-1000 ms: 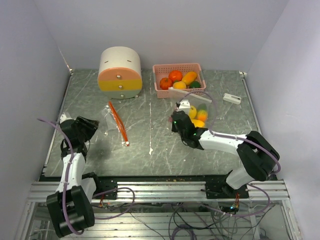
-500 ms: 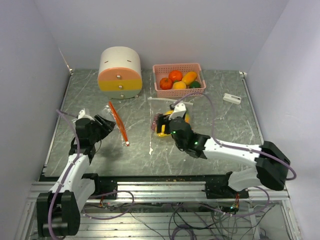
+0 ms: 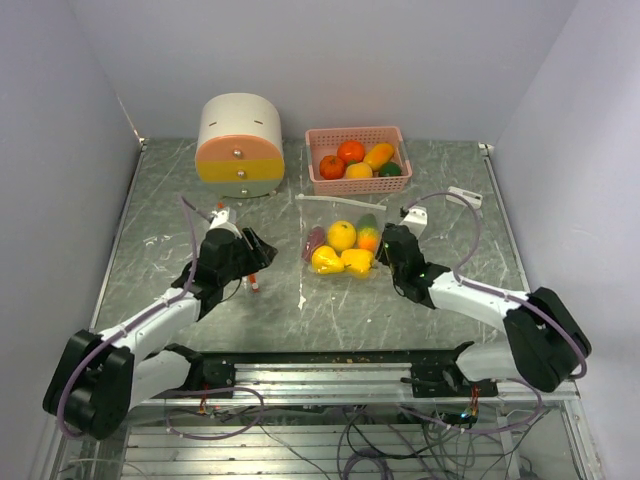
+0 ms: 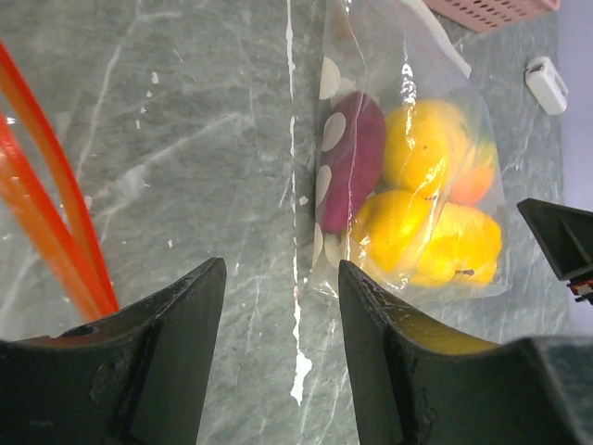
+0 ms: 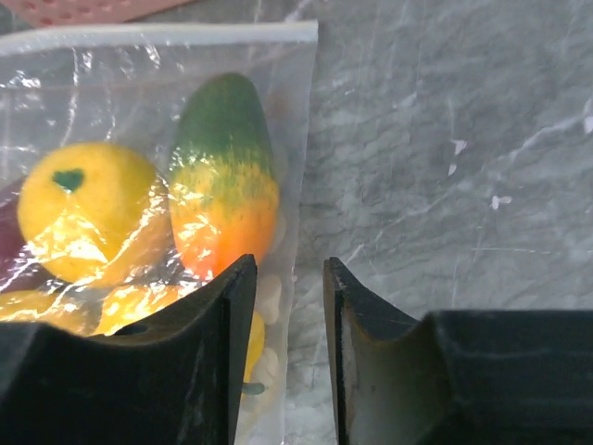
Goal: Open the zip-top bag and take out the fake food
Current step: Move the zipper food storage bag to the center of the board.
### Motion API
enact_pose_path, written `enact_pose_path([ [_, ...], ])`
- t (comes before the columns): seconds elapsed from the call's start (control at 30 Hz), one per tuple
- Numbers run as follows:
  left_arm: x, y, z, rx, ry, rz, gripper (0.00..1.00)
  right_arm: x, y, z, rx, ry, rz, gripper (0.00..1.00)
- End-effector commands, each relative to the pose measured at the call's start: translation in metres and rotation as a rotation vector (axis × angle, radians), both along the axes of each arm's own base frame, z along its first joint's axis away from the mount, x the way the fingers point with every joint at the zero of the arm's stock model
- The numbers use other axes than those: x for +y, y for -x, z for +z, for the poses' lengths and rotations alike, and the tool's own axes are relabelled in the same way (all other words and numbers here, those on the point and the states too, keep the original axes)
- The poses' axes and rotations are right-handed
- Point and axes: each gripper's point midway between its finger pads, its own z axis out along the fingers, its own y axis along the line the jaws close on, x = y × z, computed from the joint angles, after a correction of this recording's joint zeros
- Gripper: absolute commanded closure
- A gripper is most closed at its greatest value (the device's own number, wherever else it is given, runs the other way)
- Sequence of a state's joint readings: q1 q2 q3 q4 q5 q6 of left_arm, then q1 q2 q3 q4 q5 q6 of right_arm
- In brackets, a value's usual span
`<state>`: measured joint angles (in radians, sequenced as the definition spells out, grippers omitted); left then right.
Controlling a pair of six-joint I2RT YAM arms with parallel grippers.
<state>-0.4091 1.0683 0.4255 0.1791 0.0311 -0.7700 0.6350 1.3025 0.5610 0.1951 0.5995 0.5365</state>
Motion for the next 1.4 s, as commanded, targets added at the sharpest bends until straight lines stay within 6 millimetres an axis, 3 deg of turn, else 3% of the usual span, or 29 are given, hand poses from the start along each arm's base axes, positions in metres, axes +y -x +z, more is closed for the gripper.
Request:
enact_pose_path([
  [0.0,-0.013,-0.014,0.017,-0.076,-0.019,0.023,0.37,0.021,0.002,-0.024,0.087,-0.100,0.054,0.66],
  [0.17,-0.027,-0.012,0.009,-0.056,-0.054,0.003,0.37,0.067,0.020,-0.048,0.156,-0.170,0.212,0.69],
  [0.3,-0.028,-0.012,0.004,-0.047,-0.078,0.010,0.37,0.121,0.051,-0.054,0.167,-0.169,0.341,0.69],
  [0.43,-0.014,-0.014,0.014,-0.062,-0.120,0.060,0.38,0.180,0.081,-0.047,0.156,-0.177,0.511,0.69],
  [0.5,-0.009,-0.012,0.024,-0.079,-0.129,0.074,0.38,0.192,0.085,-0.037,0.125,-0.158,0.540,0.69],
  [0.6,-0.003,-0.009,0.039,-0.106,-0.129,0.086,0.38,0.186,0.080,-0.018,0.068,-0.140,0.525,0.69],
  [0.77,-0.009,-0.008,0.046,-0.127,-0.098,0.061,0.38,0.139,0.061,0.032,-0.074,-0.109,0.402,0.58],
  [1.0,-0.034,-0.010,0.036,-0.113,-0.041,-0.019,0.39,0.060,0.009,0.036,-0.076,-0.200,0.273,0.27],
  [1.2,-0.040,-0.010,0.036,-0.113,-0.038,-0.044,0.39,0.055,-0.027,0.037,-0.080,-0.370,0.375,0.21],
  [1.37,-0.040,-0.007,0.039,-0.119,-0.037,-0.052,0.39,0.075,-0.057,0.038,-0.079,-0.528,0.567,0.20],
])
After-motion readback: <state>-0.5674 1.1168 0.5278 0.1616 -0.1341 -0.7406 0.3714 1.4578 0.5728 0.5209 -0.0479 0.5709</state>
